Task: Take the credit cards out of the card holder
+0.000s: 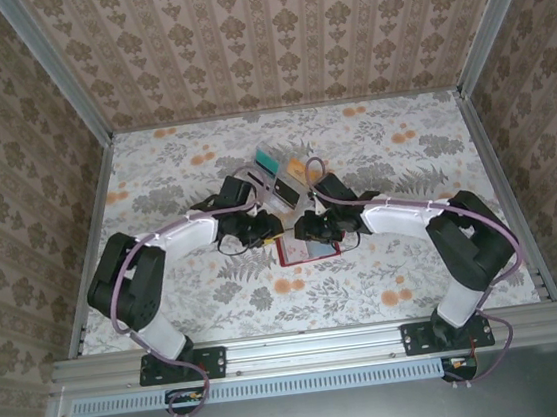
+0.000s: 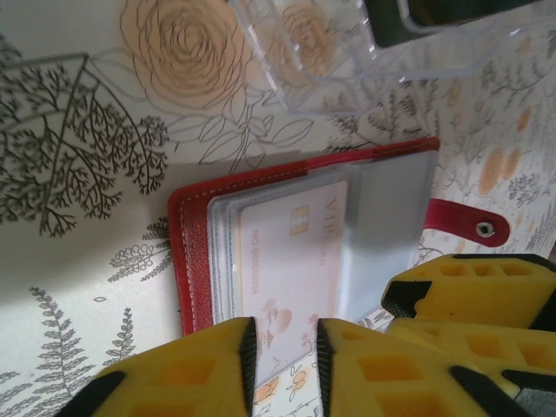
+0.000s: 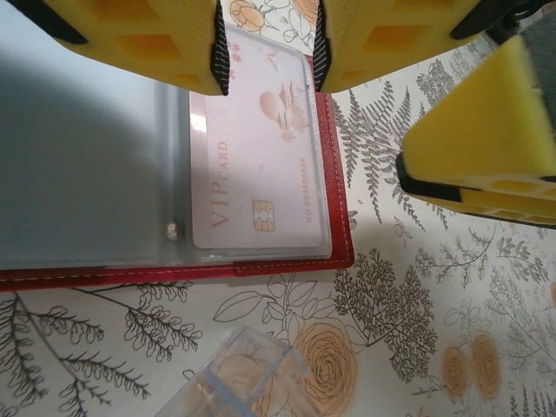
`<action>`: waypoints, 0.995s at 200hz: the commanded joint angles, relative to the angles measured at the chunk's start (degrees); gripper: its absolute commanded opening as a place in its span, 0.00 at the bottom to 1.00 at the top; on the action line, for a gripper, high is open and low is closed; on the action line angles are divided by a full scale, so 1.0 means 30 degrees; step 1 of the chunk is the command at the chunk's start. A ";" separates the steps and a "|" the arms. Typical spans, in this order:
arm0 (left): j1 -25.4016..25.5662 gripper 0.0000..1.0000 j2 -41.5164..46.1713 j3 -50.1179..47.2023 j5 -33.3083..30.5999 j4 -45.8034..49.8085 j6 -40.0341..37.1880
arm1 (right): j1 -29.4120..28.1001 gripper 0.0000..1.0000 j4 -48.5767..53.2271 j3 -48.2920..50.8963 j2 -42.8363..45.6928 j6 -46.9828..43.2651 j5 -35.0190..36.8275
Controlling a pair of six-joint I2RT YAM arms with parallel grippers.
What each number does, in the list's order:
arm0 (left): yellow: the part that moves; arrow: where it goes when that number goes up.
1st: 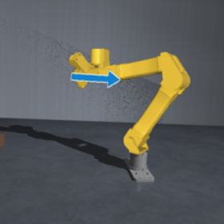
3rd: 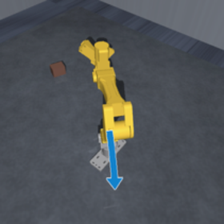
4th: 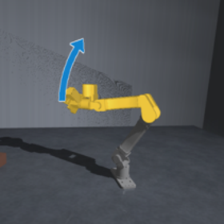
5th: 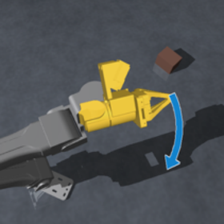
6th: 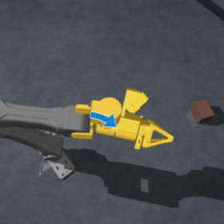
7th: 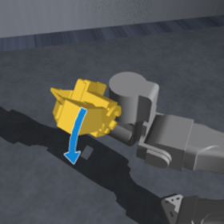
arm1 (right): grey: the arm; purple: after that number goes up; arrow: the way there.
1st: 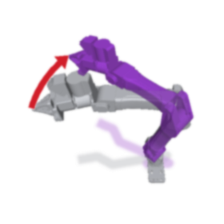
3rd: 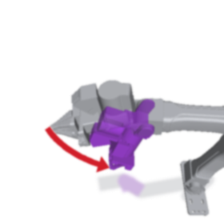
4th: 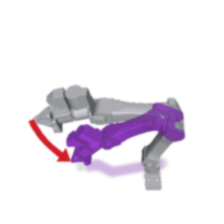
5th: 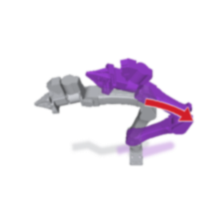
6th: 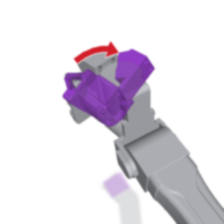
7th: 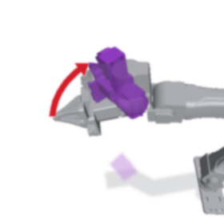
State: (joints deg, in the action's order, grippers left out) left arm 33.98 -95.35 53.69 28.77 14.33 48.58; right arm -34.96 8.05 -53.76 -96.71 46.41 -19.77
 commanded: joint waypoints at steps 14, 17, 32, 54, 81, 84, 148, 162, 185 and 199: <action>0.0276 0.21 -0.0610 -0.0275 0.0221 -0.0414 0.0359 | 0.0256 0.31 -0.0395 0.0137 -0.0852 0.0104 -0.0344; 0.0254 0.21 -0.0665 -0.0273 0.0223 -0.0422 0.0320 | 0.0279 0.30 -0.0392 0.0147 -0.0908 0.0113 -0.0330; 0.0247 0.18 -0.0981 -0.0240 0.0245 -0.0527 0.0302 | 0.0358 0.28 -0.0330 0.0114 -0.1126 0.0056 -0.0295; 0.0243 0.14 -0.1542 -0.0062 0.0448 -0.0616 0.0276 | 0.0432 0.26 -0.0385 0.0240 -0.1235 0.0000 -0.0090; 0.0247 0.13 -0.2002 0.0053 0.0385 -0.0559 0.0215 | 0.0549 0.25 -0.0416 0.0364 -0.1192 -0.0146 0.0133; 0.0247 0.13 -0.2051 0.0083 0.0393 -0.0521 0.0174 | 0.0564 0.25 -0.0448 0.0376 -0.1207 -0.0148 0.0127; 0.0247 0.12 -0.2550 0.0509 -0.0011 0.0683 -0.0518 | 0.0751 0.21 -0.1198 0.0715 -0.1523 -0.0271 -0.0303; 0.0247 0.12 -0.2662 0.0490 -0.0040 0.0782 -0.0596 | 0.0784 0.21 -0.1456 0.0794 -0.1571 -0.0224 -0.0440; 0.0247 0.12 -0.2757 0.0560 -0.0178 0.0966 -0.0676 | 0.0861 0.21 -0.1513 0.0810 -0.1776 -0.0176 -0.0500; 0.0247 0.12 -0.2786 0.0558 -0.0271 0.0979 -0.0730 | 0.0900 0.21 -0.1629 0.0905 -0.1880 -0.0015 -0.0543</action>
State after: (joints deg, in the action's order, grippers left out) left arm 34.48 -102.06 54.70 29.21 14.15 47.97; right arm -32.75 4.34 -51.90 -101.01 46.26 -20.23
